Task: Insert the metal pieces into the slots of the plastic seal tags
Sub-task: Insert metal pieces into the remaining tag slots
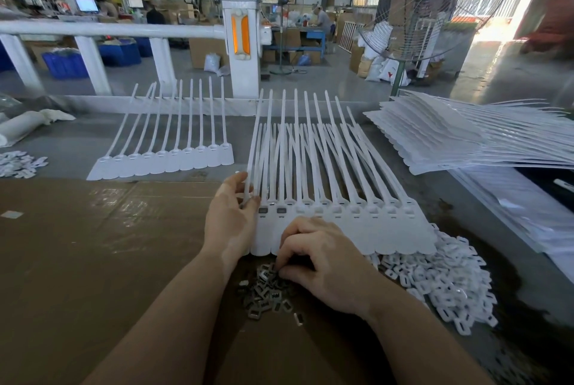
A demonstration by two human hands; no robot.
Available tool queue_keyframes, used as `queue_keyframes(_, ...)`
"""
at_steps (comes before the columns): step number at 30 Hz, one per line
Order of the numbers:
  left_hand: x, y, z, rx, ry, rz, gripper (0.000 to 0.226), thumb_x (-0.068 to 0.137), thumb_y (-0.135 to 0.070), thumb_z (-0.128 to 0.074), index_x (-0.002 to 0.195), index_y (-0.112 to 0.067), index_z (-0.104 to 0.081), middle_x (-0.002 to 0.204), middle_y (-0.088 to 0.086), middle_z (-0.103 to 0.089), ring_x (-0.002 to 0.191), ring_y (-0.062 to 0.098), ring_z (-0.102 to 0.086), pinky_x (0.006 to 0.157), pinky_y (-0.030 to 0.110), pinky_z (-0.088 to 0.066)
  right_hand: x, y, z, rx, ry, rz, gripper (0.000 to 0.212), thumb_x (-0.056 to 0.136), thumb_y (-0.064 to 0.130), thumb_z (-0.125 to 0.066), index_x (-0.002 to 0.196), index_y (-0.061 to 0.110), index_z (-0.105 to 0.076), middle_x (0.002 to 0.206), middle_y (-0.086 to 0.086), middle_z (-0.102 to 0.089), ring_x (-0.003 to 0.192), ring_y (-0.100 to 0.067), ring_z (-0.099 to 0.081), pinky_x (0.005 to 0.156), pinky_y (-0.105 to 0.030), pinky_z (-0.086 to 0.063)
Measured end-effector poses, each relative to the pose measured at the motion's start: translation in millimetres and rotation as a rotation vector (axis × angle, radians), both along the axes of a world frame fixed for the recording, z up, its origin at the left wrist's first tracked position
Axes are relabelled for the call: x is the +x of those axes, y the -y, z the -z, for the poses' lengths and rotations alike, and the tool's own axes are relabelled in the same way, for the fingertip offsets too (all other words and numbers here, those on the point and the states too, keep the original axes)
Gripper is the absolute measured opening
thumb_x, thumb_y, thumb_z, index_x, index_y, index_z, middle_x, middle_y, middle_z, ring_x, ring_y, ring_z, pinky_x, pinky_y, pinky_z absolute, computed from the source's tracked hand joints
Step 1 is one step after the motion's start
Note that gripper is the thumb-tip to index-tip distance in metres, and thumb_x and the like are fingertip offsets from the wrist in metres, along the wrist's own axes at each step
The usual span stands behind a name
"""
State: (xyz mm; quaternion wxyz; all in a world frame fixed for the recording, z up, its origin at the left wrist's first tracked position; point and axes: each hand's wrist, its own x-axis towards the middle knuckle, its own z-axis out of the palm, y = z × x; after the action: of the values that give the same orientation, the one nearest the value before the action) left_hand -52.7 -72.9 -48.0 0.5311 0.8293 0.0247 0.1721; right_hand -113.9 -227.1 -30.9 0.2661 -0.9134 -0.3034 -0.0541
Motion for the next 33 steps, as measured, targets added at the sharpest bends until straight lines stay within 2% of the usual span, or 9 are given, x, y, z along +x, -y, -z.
queue_keyframes(5,-0.3,-1.1,0.4,0.003,0.000,-0.002,0.043,0.093,-0.013,-0.057,0.134,-0.017,-0.046,0.126,0.000,-0.055,0.110,0.009,-0.048,0.088,0.020,-0.036,0.0,-0.7,-0.4,0.037,-0.002,0.003,0.007,0.083,0.027,-0.066,0.089,0.027,-0.070,0.093,0.021,-0.049,0.098,0.000,-0.045,0.096,-0.028,-0.032)
queue_keyframes(10,-0.1,-0.3,0.7,0.000,-0.003,-0.004,0.043,0.093,-0.014,-0.057,0.135,-0.018,-0.046,0.124,-0.001,-0.055,0.103,0.005,-0.047,0.087,0.019,-0.036,-1.9,-1.1,-1.8,0.005,-0.016,-0.012,0.019,0.080,0.037,-0.067,0.098,0.033,-0.070,0.099,0.018,-0.051,0.101,-0.001,-0.042,0.095,-0.028,-0.028)
queue_keyframes(19,-0.2,0.1,0.8,-0.009,-0.004,0.004,0.044,0.092,-0.015,-0.058,0.134,-0.017,-0.046,0.123,-0.001,-0.055,0.100,0.005,-0.049,0.086,0.020,-0.037,-1.3,0.2,-1.4,0.044,-0.034,-0.015,0.005,0.079,0.031,-0.070,0.084,0.029,-0.071,0.096,0.019,-0.053,0.100,0.001,-0.044,0.096,-0.025,-0.027)
queue_keyframes(21,-0.4,-0.2,0.7,-0.009,0.000,0.007,0.044,0.092,-0.014,-0.058,0.134,-0.017,-0.047,0.122,-0.001,-0.055,0.098,0.005,-0.050,0.086,0.020,-0.037,-1.3,0.5,-2.6,0.098,-0.070,-0.010,0.002,0.079,0.026,-0.071,0.081,0.025,-0.070,0.092,0.017,-0.057,0.096,0.001,-0.049,0.094,-0.025,-0.033)
queue_keyframes(24,-0.3,-0.8,0.7,-0.013,0.011,0.012,0.043,0.091,-0.014,-0.059,0.132,-0.016,-0.047,0.121,0.000,-0.056,0.095,0.006,-0.051,0.085,0.020,-0.039,-1.1,1.4,-6.0,0.288,-0.130,0.040,0.005,0.081,0.014,-0.069,0.079,0.019,-0.069,0.080,0.012,-0.062,0.081,0.000,-0.056,0.077,-0.015,-0.044)
queue_keyframes(26,-0.5,-0.9,0.7,-0.019,0.014,0.015,0.043,0.091,-0.014,-0.059,0.132,-0.018,-0.047,0.119,-0.002,-0.056,0.091,0.000,-0.052,0.081,0.014,-0.039,-1.2,1.7,-7.3,0.394,-0.115,0.102,0.013,0.082,0.011,-0.067,0.076,0.022,-0.066,0.073,0.014,-0.062,0.076,0.003,-0.055,0.071,-0.010,-0.042)
queue_keyframes(29,-0.8,-1.0,0.5,-0.024,0.015,0.015,0.044,0.091,-0.014,-0.059,0.133,-0.019,-0.047,0.117,-0.005,-0.055,0.084,-0.009,-0.049,0.070,0.006,-0.037,-0.3,2.3,-6.3,0.523,-0.070,0.174,0.015,0.083,0.009,-0.066,0.077,0.023,-0.064,0.072,0.011,-0.062,0.073,0.001,-0.056,0.067,-0.009,-0.042)
queue_keyframes(33,-3.5,-0.7,-1.3,-0.020,-0.010,0.024,0.046,0.091,-0.014,-0.059,0.135,-0.019,-0.045,0.124,-0.003,-0.054,0.090,-0.001,-0.049,0.073,0.006,-0.036,3.1,3.7,-2.0,0.552,0.050,0.263,0.012,0.086,0.007,-0.063,0.079,0.017,-0.063,0.071,0.011,-0.060,0.070,-0.003,-0.056,0.064,-0.013,-0.044)
